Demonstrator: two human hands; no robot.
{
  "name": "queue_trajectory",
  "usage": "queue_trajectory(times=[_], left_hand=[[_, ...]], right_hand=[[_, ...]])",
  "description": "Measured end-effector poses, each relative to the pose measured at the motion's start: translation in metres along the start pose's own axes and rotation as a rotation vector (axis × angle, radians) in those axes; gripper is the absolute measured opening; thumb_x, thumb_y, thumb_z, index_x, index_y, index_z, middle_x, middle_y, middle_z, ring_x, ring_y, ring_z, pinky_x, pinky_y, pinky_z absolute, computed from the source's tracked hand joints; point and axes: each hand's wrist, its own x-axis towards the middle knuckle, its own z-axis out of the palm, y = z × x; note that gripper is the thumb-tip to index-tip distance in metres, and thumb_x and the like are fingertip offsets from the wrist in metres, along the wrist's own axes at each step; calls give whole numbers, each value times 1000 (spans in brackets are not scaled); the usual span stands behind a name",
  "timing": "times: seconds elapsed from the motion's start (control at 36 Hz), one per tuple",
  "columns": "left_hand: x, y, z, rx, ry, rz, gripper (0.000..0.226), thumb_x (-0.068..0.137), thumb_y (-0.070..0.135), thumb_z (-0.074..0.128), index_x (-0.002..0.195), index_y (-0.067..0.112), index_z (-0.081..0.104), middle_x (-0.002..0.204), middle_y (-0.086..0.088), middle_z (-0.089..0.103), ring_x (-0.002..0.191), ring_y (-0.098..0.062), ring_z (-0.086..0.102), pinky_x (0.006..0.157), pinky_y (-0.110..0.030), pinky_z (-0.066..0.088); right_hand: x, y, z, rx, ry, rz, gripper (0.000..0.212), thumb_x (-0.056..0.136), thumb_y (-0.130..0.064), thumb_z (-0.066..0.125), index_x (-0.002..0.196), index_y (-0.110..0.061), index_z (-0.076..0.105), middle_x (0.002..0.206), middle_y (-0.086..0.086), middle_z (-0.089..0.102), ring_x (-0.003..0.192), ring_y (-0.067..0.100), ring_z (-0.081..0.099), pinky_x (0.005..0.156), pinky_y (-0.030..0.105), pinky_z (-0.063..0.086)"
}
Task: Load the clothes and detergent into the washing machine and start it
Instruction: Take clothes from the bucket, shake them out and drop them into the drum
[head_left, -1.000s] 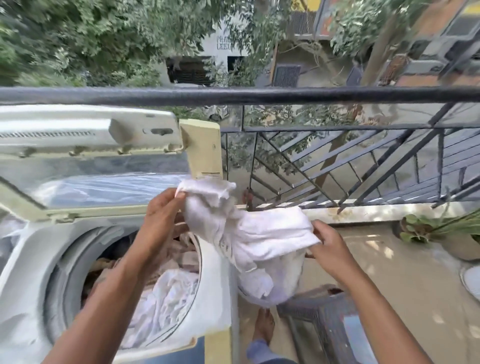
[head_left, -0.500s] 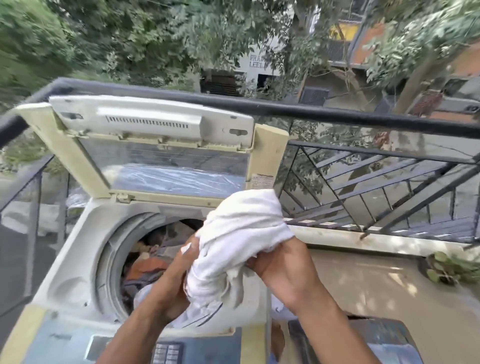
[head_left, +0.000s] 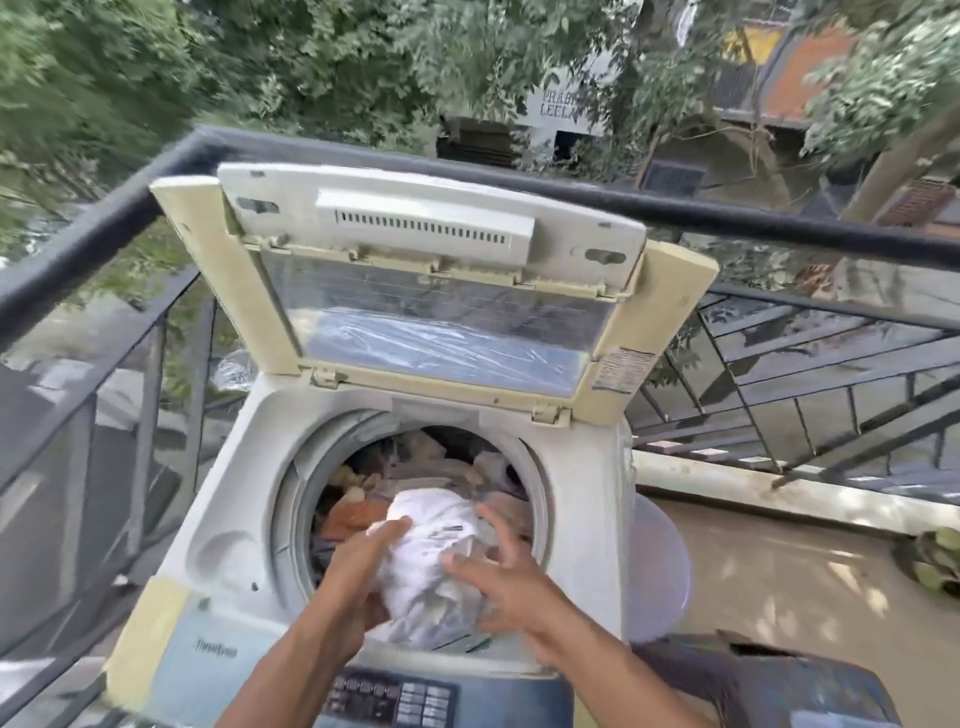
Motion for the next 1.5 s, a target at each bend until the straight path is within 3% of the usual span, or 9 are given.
queue_trajectory(times=[0.08, 0.19, 0.36, 0.5, 0.61, 0.94, 1.11, 1.36, 1.5], left_hand=[[17, -6, -2, 54, -8, -70, 19, 100, 23, 69, 107, 5, 73, 74, -9, 73, 50, -17, 66, 44, -23, 50], [46, -6, -1, 112, -20, -124, 25, 96, 30, 71, 114, 12, 72, 108, -15, 71, 83, -28, 67, 65, -30, 52], [80, 11, 6, 71, -95, -78, 4, 94, 19, 65, 95, 17, 61, 92, -6, 64, 83, -22, 60, 74, -35, 48], [109, 19, 12, 260, -262, -148, 64, 76, 55, 75, 131, 24, 68, 131, -4, 65, 120, -26, 60, 98, -47, 56], [126, 16, 26, 552, -400, -171, 81, 88, 40, 70, 158, 58, 32, 157, 8, 50, 150, -29, 40, 111, -50, 46], [139, -15, 32, 544, -196, -54, 53, 104, 9, 49, 155, 24, 50, 151, -5, 56, 128, -24, 55, 92, -37, 47], [142, -33, 16, 658, -166, 6, 48, 103, 3, 52, 150, 13, 56, 151, -2, 55, 140, -20, 51, 116, -41, 43], [158, -63, -18, 897, -135, -29, 55, 106, 23, 57, 160, 18, 45, 165, -3, 46, 152, -24, 42, 125, -34, 31], [169, -70, -33, 1241, -214, -5, 63, 107, 34, 53, 166, 23, 33, 173, -2, 31, 160, -23, 29, 128, -31, 23]], right_hand=[[31, 15, 16, 64, 0, 70, 82, 82, -41, 87, 145, -56, 37, 138, -6, 56, 111, 22, 69, 72, 41, 63], [64, 19, 19, 92, 192, 16, 68, 84, -6, 79, 135, -41, 51, 114, 3, 71, 90, 27, 73, 57, 33, 56], [90, 1, 11, -248, 324, -265, 64, 84, -5, 77, 133, -37, 53, 131, -11, 59, 106, -1, 60, 90, 27, 55], [106, -8, -5, -892, 536, -349, 79, 87, -8, 65, 152, -41, 35, 159, 2, 27, 139, 25, 41, 107, 34, 46], [111, -19, -9, -1148, 669, -334, 82, 75, -17, 76, 148, -32, 41, 160, 10, 31, 144, 34, 33, 115, 40, 38], [133, 21, -18, -1493, 101, -90, 70, 94, -18, 58, 158, -19, 30, 168, 14, 19, 150, 38, 24, 115, 51, 35], [165, 44, -17, -1702, 12, -166, 63, 95, -27, 59, 154, -21, 37, 160, 18, 32, 140, 41, 36, 103, 52, 41], [230, 36, -40, -1790, 130, -79, 82, 101, -23, 52, 166, -28, 2, 173, 13, -11, 156, 50, -2, 121, 60, 20], [246, 46, -52, -1821, 17, 242, 78, 103, -43, 37, 167, -17, 2, 168, 20, 25, 154, 41, 25, 128, 51, 12]])
